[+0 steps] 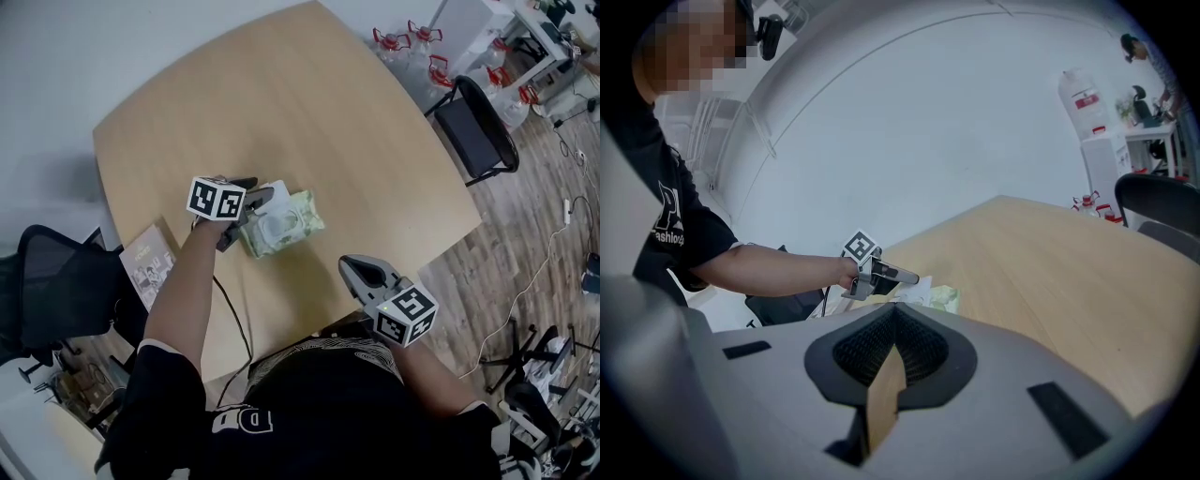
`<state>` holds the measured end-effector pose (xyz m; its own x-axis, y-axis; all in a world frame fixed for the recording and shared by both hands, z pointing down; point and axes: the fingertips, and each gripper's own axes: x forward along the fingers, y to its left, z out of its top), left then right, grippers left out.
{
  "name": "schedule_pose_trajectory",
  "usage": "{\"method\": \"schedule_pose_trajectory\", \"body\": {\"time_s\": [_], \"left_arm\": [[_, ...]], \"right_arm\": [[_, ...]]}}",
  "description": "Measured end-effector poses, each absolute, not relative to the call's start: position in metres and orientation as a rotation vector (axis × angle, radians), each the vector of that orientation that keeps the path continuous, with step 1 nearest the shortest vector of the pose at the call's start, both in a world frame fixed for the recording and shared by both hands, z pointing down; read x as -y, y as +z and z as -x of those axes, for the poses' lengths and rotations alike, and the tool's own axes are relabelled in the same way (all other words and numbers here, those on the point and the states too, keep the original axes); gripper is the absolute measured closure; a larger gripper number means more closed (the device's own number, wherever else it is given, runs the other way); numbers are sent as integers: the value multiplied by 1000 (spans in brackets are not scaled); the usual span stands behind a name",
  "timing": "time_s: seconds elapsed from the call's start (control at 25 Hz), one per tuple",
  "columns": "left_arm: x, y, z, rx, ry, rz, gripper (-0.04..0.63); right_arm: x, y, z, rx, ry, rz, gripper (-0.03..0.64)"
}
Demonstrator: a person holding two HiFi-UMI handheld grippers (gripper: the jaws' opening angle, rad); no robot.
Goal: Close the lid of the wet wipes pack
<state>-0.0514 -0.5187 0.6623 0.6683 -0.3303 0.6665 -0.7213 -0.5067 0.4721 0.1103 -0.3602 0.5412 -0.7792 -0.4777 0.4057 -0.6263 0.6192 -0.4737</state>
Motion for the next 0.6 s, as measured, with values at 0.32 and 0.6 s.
{"method": "schedule_pose_trajectory", "body": {"time_s": [0.32,0.6], "left_arm": [[511,659,38,676,693,-2143,376],[508,629,39,719,675,-2202,418]], "right_arm": [[362,543,-116,2598,905,-934,617],[357,534,-108,2624,891,-934,617]]}}
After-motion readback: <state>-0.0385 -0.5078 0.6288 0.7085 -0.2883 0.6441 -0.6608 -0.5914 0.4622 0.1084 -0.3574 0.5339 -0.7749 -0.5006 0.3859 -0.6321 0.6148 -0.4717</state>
